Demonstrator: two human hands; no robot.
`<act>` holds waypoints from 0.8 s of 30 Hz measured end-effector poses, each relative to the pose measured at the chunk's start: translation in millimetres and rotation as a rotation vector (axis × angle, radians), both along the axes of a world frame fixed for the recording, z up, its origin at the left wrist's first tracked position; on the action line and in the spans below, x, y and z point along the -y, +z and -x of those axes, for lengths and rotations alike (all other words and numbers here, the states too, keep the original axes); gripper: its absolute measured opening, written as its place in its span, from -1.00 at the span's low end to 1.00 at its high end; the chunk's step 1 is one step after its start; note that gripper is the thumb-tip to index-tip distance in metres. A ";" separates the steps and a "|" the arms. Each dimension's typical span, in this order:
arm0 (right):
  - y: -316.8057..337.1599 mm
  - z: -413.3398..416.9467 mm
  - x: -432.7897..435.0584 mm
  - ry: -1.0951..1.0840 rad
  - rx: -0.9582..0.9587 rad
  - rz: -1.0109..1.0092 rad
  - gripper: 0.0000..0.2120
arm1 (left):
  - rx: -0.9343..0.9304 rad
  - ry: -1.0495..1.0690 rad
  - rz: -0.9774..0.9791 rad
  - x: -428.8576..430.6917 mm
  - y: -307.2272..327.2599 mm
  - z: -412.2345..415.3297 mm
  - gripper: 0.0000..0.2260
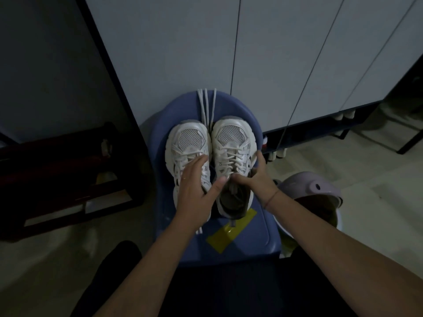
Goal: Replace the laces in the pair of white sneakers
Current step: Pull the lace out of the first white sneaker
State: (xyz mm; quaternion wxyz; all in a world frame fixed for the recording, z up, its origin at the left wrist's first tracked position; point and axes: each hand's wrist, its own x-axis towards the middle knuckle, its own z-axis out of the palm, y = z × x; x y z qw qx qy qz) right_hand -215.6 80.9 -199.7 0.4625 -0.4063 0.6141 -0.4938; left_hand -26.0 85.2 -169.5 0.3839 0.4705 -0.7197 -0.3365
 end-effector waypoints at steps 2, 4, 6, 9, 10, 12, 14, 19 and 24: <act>12.0 -0.7 -7.1 -0.052 0.037 -0.007 0.23 | -0.031 -0.006 -0.020 -2.0 7.7 -0.1 -0.33; 28.6 0.8 -13.7 -0.089 0.106 -0.016 0.10 | -0.080 -0.025 -0.069 -2.2 15.9 3.0 -0.38; 51.5 5.0 -22.2 -0.120 0.232 0.052 -0.11 | -0.167 -0.063 -0.152 -5.2 30.0 8.4 -0.34; 94.4 4.4 -33.5 -0.047 0.401 0.161 -0.22 | -0.396 -0.080 -0.406 -0.9 48.3 19.3 -0.21; 105.7 2.5 -36.9 -0.008 0.415 0.188 -0.23 | -0.472 -0.090 -0.466 0.8 53.4 19.0 -0.18; 122.9 -5.6 -43.6 0.052 0.411 0.237 -0.26 | -0.591 -0.169 -0.557 8.4 54.0 13.8 -0.20; 124.8 -13.0 -48.2 0.068 0.386 0.266 -0.36 | -0.639 -0.249 -0.555 10.4 57.1 11.3 -0.34; 109.6 -23.5 -55.8 0.059 0.381 0.305 -0.28 | -0.693 -0.328 -0.566 5.1 57.6 11.9 -0.30; 110.6 -24.5 -67.6 -0.145 -0.024 0.452 -0.63 | -0.711 -0.148 -0.508 -9.9 57.8 14.4 -0.48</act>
